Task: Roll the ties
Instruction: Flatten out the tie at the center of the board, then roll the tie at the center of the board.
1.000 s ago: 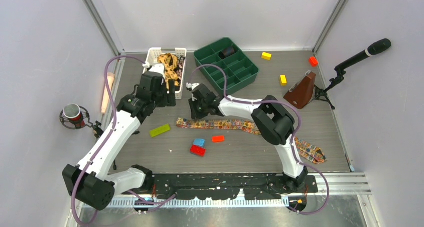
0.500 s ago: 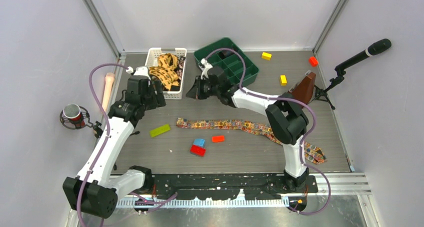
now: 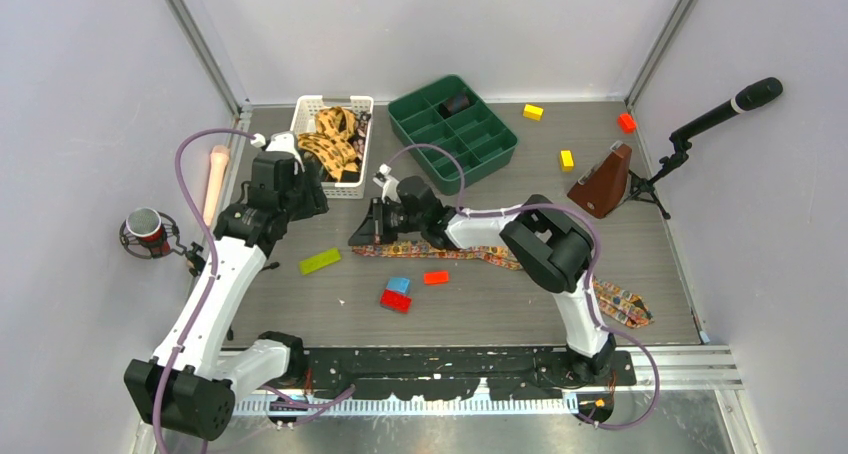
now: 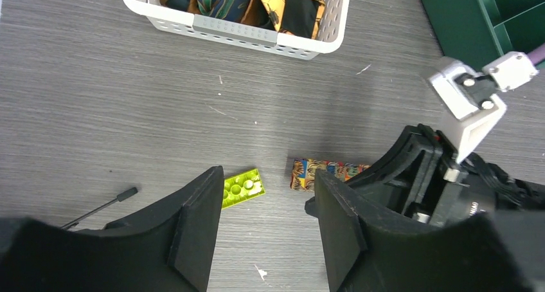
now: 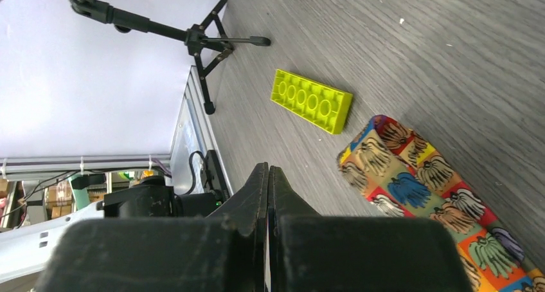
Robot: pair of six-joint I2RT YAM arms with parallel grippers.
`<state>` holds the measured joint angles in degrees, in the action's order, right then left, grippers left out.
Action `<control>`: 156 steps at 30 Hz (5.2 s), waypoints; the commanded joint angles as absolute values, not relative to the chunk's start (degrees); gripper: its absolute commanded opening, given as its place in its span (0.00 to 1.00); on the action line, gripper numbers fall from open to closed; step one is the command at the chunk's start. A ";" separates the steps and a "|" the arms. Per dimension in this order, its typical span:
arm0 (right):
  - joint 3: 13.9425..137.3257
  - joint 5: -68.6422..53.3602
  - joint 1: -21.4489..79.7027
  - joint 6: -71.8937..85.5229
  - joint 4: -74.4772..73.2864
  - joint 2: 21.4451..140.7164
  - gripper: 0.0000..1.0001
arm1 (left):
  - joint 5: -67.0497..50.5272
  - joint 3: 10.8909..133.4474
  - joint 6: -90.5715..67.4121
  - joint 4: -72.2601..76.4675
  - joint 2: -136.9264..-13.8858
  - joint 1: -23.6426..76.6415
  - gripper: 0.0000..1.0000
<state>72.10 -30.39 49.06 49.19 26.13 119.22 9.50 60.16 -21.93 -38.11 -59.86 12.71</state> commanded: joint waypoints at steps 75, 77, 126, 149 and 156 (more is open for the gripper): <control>64.35 -8.90 47.82 39.30 11.74 104.40 0.02 | -1.78 35.73 -40.02 -7.11 -66.49 11.61 0.62; 63.17 -9.18 47.81 39.43 12.29 104.34 0.01 | -2.07 33.32 -41.41 -4.10 -67.04 11.61 0.61; 61.93 -7.83 47.88 36.04 9.31 103.89 0.00 | 3.10 34.90 -40.67 -8.79 -65.06 7.13 0.88; 69.44 -23.07 48.80 42.94 19.30 115.76 0.00 | -12.84 21.38 -42.08 7.47 -64.53 7.29 0.66; 72.57 -22.12 48.80 43.30 17.58 118.80 0.00 | -12.48 21.40 -41.84 9.31 -66.89 7.29 0.64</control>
